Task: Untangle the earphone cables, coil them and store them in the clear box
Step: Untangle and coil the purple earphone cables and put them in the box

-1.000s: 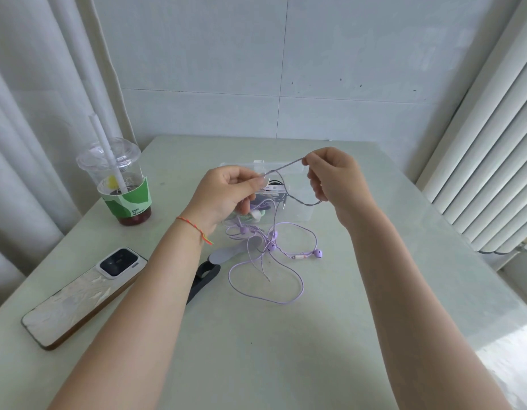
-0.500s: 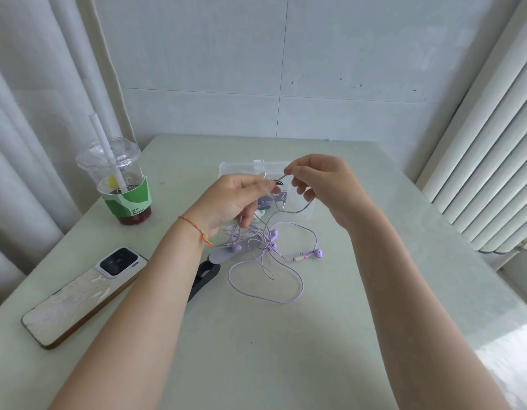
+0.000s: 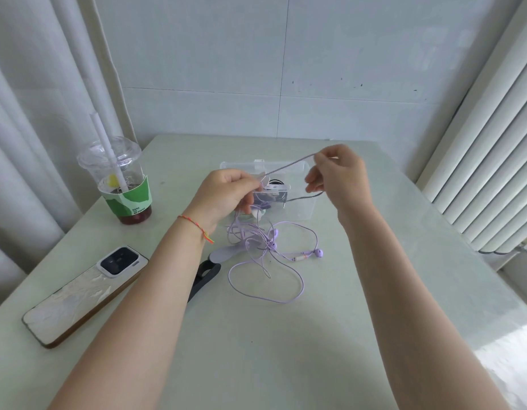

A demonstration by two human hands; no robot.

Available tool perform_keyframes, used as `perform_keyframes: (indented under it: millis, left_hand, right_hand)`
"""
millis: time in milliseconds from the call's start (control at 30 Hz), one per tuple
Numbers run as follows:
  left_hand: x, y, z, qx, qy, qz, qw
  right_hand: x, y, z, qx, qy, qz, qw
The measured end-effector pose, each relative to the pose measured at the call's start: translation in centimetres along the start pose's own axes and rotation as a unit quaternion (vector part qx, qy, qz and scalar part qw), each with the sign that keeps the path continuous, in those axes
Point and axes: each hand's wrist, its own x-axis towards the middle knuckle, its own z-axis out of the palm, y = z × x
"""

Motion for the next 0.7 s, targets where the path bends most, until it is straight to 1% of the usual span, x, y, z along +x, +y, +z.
perform_keyframes:
  millis: [33, 67, 100, 133, 167, 200, 233, 300, 400, 467, 500, 533, 567, 600, 633, 700]
  left_hand:
    - [0.2, -0.2, -0.3, 0.004, 0.025, -0.004, 1.0]
    - [0.3, -0.4, -0.5, 0.032, 0.042, -0.004, 0.999]
    - [0.5, -0.8, -0.8, 0.085, 0.047, -0.004, 0.995]
    - [0.5, -1.0, -1.1, 0.147, 0.03, -0.005, 0.989]
    - [0.5, -1.2, -1.5, 0.197, -0.009, -0.01, 0.98]
    - [0.3, -1.1, -1.7, 0.222, -0.063, -0.015, 0.973]
    - [0.2, -1.0, -1.9, 0.222, -0.113, -0.016, 0.968]
    - [0.1, -0.9, -2.0, 0.181, -0.166, -0.004, 0.969]
    - [-0.2, -0.1, -0.5, 0.033, -0.174, 0.027, 0.984]
    - [-0.5, 0.4, 0.6, -0.029, -0.175, 0.041, 0.983]
    - [-0.7, 0.6, 0.9, -0.055, -0.189, 0.04, 0.98]
    - [-1.0, 0.8, 1.1, -0.088, -0.209, 0.033, 0.973]
    - [-1.2, 1.1, 1.0, -0.132, -0.222, 0.017, 0.966]
    - [-1.2, 1.2, 0.7, -0.167, -0.219, -0.002, 0.961]
    - [-1.1, 1.4, 0.2, -0.196, -0.204, -0.02, 0.959]
    - [-0.5, 1.2, -0.6, -0.263, -0.146, -0.043, 0.953]
  right_hand:
    - [0.2, 0.2, -0.3, 0.023, 0.032, 0.01, 0.999]
    - [0.3, 0.3, -0.5, 0.039, 0.06, 0.015, 0.997]
    - [0.5, 0.5, -0.7, 0.046, 0.085, 0.016, 0.995]
    - [0.6, 0.6, -0.8, 0.05, 0.103, 0.014, 0.993]
    - [0.6, 0.7, -0.9, 0.054, 0.111, 0.013, 0.992]
    - [0.7, 0.6, -0.9, 0.056, 0.107, 0.014, 0.993]
    - [0.7, 0.6, -0.9, 0.055, 0.094, 0.018, 0.994]
    - [0.6, 0.2, -0.7, 0.052, 0.045, 0.029, 0.997]
    - [0.0, -0.2, 0.0, 0.06, -0.067, 0.032, 0.995]
    - [-0.4, -0.4, 0.5, 0.045, -0.141, 0.024, 0.989]
    - [-0.6, -0.5, 0.6, 0.028, -0.159, 0.02, 0.987]
    - [-0.6, -0.5, 0.7, 0.013, -0.157, 0.018, 0.987]
    - [-0.6, -0.5, 0.7, -0.001, -0.134, 0.017, 0.991]
    - [-0.4, -0.4, 0.4, -0.012, -0.1, 0.017, 0.995]
    - [-0.3, -0.3, 0.1, -0.022, -0.061, 0.018, 0.998]
    - [0.2, 0.0, -0.7, -0.043, 0.002, 0.023, 0.999]
